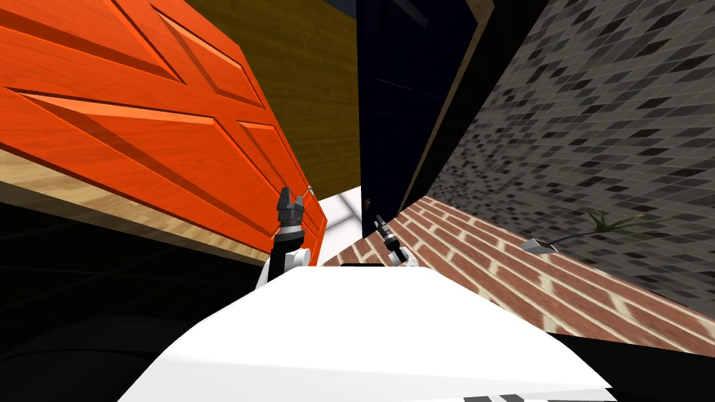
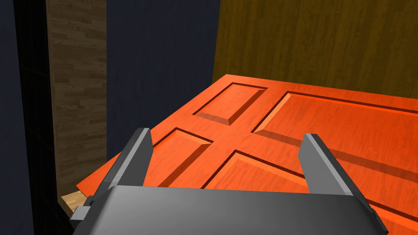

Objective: Push the door open

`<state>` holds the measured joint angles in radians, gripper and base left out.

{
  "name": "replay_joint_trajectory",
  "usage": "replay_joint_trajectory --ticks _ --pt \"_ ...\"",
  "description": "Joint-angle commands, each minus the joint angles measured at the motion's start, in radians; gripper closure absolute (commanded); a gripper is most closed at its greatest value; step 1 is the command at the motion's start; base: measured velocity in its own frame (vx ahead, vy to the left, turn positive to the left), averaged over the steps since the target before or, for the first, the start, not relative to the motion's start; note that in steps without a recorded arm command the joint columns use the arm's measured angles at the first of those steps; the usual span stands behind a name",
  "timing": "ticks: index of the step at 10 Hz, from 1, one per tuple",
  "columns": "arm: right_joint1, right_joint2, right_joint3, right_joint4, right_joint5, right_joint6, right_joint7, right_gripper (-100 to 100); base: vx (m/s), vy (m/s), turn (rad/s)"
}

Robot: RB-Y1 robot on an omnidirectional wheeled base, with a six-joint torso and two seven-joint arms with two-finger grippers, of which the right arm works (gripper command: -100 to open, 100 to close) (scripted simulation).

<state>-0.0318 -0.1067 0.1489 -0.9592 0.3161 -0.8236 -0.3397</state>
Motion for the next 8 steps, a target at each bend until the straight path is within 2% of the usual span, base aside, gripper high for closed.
replay_joint_trajectory --ticks 1,8 --pt "-0.014 -0.002 0.002 0.032 0.007 -0.006 -0.007 -100 0.057 -0.048 0.039" --pt "-0.069 0.0 0.011 0.168 0.035 -0.032 -0.026 -100 0.078 -0.055 0.034"
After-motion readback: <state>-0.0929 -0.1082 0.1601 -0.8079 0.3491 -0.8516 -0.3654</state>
